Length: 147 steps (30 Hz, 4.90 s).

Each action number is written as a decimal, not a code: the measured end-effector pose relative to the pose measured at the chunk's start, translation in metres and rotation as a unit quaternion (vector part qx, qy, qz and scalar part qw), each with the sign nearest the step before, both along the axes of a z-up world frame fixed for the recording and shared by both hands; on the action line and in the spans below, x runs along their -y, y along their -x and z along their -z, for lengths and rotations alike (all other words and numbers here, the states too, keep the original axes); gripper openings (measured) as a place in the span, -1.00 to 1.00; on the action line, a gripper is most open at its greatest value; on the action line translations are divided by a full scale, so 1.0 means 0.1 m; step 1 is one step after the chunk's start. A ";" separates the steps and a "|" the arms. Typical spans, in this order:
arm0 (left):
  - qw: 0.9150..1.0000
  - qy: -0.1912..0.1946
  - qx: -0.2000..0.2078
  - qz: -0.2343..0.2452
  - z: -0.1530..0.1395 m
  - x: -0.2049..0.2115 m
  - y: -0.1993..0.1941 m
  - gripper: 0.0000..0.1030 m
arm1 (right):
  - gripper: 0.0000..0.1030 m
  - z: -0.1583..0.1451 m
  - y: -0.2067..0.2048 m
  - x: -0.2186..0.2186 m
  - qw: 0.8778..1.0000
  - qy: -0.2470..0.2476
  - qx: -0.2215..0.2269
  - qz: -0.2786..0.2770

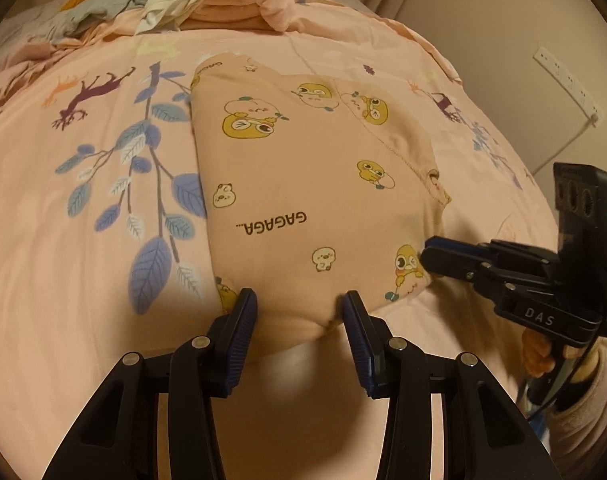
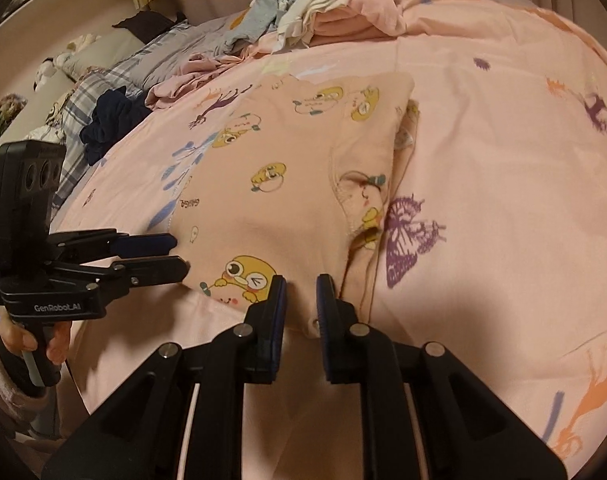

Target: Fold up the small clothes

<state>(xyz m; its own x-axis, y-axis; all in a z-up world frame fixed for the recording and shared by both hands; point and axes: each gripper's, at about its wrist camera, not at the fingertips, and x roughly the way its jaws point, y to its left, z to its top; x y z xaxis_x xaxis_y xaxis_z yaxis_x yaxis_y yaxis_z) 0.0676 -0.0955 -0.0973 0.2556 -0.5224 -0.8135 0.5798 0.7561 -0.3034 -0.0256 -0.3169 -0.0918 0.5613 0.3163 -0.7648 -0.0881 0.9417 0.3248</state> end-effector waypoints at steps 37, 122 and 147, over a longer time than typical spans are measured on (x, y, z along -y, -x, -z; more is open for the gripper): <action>0.950 0.204 -0.216 -0.091 0.20 -0.38 -0.82 0.27 | 0.21 0.19 -0.31 0.72 0.948 -0.293 -0.042 0.114; 0.988 0.081 -0.064 -0.111 -0.26 -0.31 -0.38 -0.45 | -0.57 -0.41 -0.41 -0.47 0.995 -0.061 0.036 0.072; 0.983 0.083 -0.043 -0.159 -0.44 -1.07 0.15 -0.45 | -0.56 -0.59 -0.01 -1.17 0.996 -0.065 0.049 0.020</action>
<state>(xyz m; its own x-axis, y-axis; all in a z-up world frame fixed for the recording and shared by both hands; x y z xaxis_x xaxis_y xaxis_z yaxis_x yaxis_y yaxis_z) 0.0531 0.0115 -0.0533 0.3621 -0.5538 -0.7498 0.2886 0.8315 -0.4748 -0.0245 -0.1998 -0.0327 0.6461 0.3848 -0.6592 -0.0884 0.8956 0.4361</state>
